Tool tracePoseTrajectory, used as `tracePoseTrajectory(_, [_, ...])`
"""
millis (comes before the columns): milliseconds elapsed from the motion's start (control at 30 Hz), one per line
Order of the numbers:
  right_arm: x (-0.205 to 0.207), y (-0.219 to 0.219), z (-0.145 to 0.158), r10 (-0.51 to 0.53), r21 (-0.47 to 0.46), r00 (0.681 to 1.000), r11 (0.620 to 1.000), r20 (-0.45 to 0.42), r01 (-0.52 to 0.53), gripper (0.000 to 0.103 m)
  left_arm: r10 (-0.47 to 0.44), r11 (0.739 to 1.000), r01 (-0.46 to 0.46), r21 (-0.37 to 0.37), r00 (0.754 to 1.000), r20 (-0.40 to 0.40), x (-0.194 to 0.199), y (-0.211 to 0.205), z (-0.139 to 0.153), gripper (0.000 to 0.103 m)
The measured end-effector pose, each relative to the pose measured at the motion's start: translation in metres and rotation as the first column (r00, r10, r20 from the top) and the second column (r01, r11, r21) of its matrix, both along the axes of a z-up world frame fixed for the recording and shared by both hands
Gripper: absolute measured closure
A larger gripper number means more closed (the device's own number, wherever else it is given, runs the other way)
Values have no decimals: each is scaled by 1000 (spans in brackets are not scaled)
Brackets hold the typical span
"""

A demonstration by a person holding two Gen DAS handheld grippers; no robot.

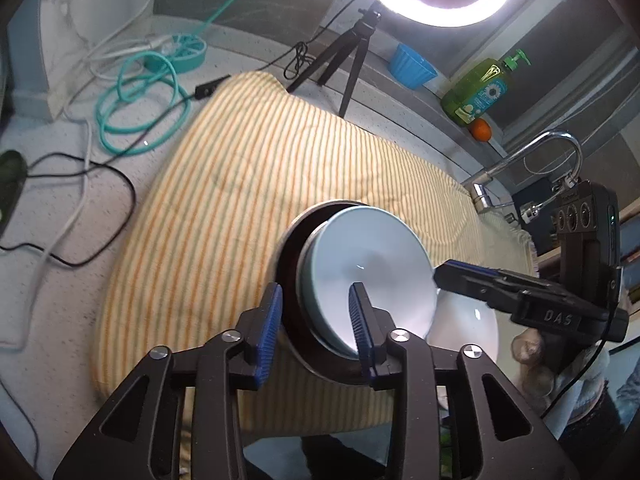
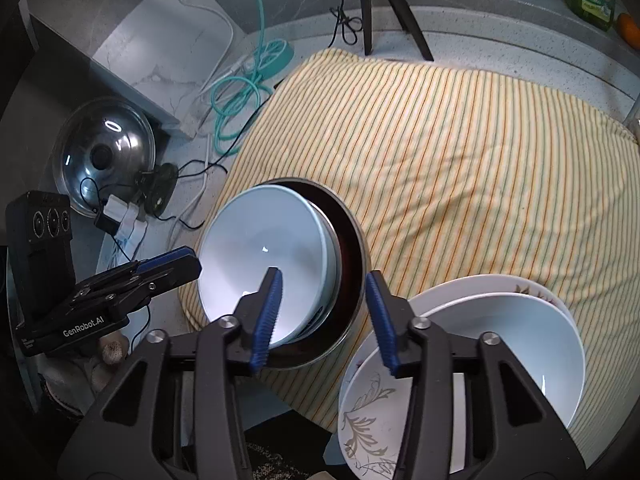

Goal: Organize plates and bowls
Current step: 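Open the right gripper to release the teal-rimmed white bowl, then grasp the rim of the nested bowl stack with the right gripper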

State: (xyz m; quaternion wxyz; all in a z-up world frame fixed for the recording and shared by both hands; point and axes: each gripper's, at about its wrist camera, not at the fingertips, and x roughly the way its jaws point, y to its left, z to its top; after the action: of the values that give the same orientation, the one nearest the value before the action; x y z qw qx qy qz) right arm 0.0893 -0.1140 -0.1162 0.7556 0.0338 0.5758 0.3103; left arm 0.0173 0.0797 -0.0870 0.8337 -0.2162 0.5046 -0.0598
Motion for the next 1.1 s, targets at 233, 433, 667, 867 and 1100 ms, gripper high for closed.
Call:
tracePoseTrajectory(233, [1,-15,6,-33,-1,999,999,42,33,47,27,984,-35,173,998,50,-15,8,7,49])
tracePoseTrajectory(433, [-1,-31,8,-74,-6,993,997,93,75,47,85,977,-96,189,994,65,-28,17,4,49])
tracePoseTrajectory(667, [-13,-43,1,-116,-15,983,993,140,119,47,134,982,-141,123,989,64,-38,19,-5,56])
tracePoseTrajectory(867, [-14,-44,-14,-121,3,990,993,76,122,66,138,987,-141,74,989,42,-35,17,-13,64])
tracePoseTrajectory(1100, [-12,-36,-18,-102,26,994,994,39,102,74,128,991,-129,27,992,19,-27,14,-21,74])
